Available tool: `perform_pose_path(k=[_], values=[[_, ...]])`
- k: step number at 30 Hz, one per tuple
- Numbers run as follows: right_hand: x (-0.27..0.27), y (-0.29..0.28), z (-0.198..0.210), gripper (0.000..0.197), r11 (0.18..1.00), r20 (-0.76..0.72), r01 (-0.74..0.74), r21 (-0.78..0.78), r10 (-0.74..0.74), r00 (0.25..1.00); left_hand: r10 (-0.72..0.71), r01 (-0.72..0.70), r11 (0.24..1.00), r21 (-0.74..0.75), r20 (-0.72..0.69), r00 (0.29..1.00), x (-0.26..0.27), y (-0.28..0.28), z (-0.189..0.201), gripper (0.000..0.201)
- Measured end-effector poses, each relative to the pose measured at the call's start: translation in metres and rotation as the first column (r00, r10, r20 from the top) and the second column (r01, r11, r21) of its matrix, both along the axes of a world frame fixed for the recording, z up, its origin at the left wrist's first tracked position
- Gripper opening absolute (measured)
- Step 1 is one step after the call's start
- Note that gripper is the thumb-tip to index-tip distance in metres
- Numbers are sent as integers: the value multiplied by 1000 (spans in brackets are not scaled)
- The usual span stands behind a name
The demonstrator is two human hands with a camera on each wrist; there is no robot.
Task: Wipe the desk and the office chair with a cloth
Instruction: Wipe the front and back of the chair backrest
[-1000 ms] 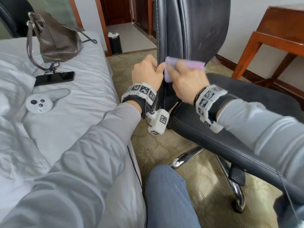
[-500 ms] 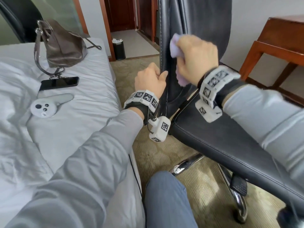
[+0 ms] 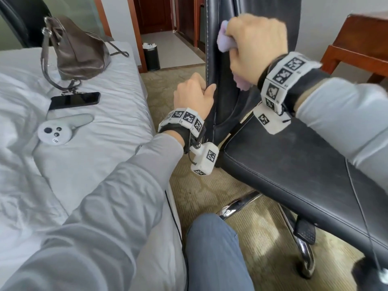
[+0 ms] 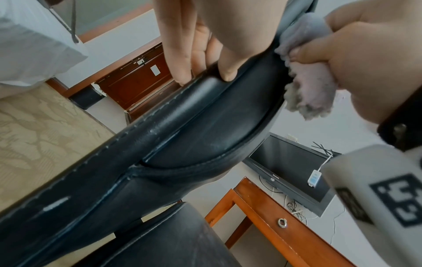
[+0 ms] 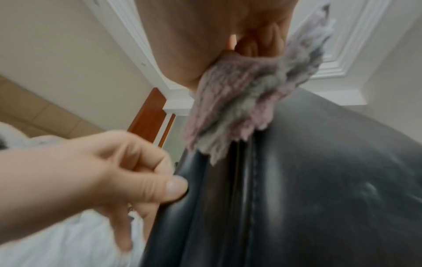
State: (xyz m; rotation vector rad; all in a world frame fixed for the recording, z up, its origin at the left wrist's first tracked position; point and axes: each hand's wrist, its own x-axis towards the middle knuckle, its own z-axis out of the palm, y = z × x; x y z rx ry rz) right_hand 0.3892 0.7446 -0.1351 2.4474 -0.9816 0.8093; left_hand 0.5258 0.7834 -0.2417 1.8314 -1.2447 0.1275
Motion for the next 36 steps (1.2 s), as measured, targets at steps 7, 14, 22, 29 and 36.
perform_pose_path(k=[7,14,22,29,36], values=[[3,16,-97,77,977,-466,202,65,-150,872,-6,6,1000,-14,-14,1000,3,-2,-3,28],[6,8,-143,89,958,-520,200,204,-67,852,5,-5,999,-36,-10,1000,2,-4,-2,26],[-16,-12,-64,39,991,26,-102,87,100,995,8,-8,1000,-11,6,1000,6,-7,1,27],[-14,-37,-55,28,965,174,-258,-57,264,949,-1,1,1000,0,31,1000,10,-7,-4,26],[-71,-48,-159,30,915,-192,-206,346,284,939,21,-26,998,62,74,997,9,-15,3,29]])
